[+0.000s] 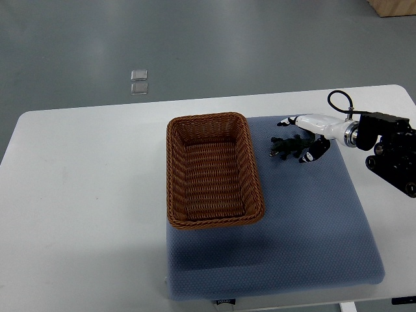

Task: Place crocodile in brown basket with right hand
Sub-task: 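Close the right hand fingers around the crocodile, then lift the crocodile and carry it over the brown basket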

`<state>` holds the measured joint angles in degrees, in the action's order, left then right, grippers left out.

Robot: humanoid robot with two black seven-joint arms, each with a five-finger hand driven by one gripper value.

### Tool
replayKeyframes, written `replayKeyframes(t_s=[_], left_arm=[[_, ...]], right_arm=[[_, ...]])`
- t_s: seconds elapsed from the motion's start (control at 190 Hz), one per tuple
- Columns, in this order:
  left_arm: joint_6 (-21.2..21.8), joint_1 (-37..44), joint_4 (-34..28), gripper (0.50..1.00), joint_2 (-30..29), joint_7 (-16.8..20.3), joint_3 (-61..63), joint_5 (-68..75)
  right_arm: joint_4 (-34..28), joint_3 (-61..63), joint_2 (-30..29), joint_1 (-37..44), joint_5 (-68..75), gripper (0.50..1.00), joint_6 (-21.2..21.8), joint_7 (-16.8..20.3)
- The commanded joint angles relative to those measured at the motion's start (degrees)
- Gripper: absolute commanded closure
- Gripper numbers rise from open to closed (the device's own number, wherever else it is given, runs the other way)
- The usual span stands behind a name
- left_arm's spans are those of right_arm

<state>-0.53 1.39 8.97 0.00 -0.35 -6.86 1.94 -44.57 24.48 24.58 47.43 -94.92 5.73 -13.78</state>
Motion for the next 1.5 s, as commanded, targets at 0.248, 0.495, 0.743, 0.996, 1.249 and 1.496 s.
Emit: replayKeyframes(t_s=[0.248, 0.495, 0.743, 0.996, 1.249, 1.496], left_arm=[[0.0, 0.0, 0.0, 0.5, 0.0, 0.0, 0.0, 0.0], [0.0, -0.1, 0.0, 0.5, 0.0, 0.0, 0.0, 0.0], [0.0, 0.0, 0.0, 0.5, 0.0, 0.0, 0.0, 0.0], [0.0, -0.1, 0.0, 0.5, 0.0, 0.0, 0.0, 0.0], [0.0, -0.1, 0.0, 0.5, 0.0, 0.0, 0.0, 0.0], [0.0, 0.0, 0.0, 0.5, 0.0, 0.0, 0.0, 0.1]], right_arm=[[0.0, -1.0, -0.2, 0.0, -0.1, 0.654, -0.4, 0.0], [0.1, -2.2, -0.4, -0.1, -0.9, 0.666, -1.9, 0.0], [0.1, -2.5, -0.5, -0.1, -1.2, 0.82, -2.7, 0.1], [0.3, -2.5, -0.1, 0.0, -1.1, 0.922, -5.0, 0.2], [0.3, -1.6, 0.6, 0.6, -0.5, 1.0, -6.3, 0.1], [-1.6, -1.3, 1.3, 4.9, 1.0, 1.0, -6.5, 0.0]])
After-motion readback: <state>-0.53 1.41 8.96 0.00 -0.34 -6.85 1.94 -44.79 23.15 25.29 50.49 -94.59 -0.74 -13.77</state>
